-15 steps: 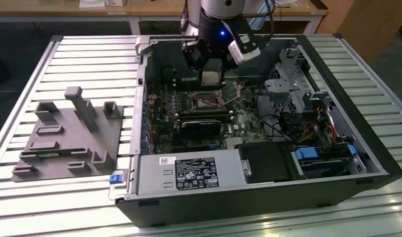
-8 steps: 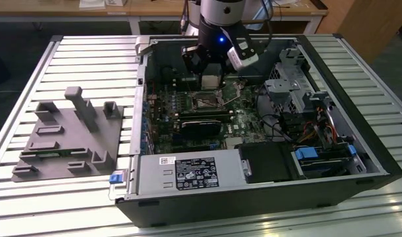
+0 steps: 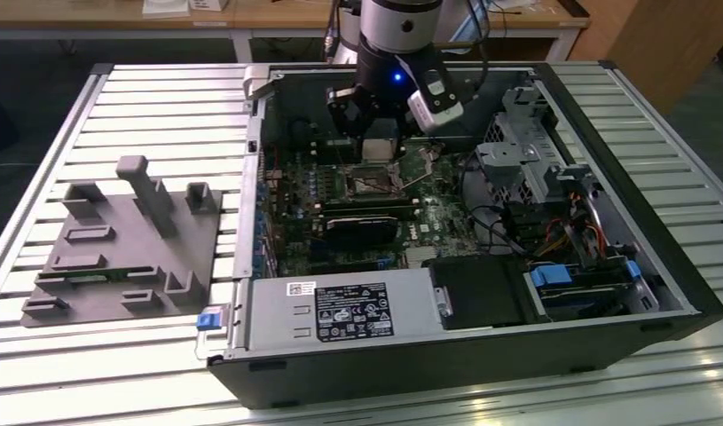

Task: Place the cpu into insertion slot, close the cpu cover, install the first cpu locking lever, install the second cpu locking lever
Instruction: 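Place the cpu into insertion slot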

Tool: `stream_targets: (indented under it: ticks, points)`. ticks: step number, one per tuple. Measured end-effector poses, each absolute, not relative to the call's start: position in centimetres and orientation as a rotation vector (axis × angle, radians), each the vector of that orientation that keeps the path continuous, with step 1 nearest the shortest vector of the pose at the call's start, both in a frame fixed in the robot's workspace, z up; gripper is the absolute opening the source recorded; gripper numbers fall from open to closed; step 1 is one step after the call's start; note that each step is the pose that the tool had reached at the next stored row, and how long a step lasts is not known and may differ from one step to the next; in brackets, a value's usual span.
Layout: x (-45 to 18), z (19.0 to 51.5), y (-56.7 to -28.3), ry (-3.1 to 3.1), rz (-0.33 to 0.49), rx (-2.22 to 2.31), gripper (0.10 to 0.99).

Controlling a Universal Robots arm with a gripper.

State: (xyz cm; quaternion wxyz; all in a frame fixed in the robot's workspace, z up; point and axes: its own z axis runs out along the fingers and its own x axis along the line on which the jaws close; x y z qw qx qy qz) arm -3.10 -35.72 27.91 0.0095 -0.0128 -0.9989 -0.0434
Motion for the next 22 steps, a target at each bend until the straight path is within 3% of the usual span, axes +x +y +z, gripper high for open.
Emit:
stream_targets:
  ticks: [22]
  points:
    - [-3.1,26.2,-35.7,-3.157,-0.141,-0.034,0.541]
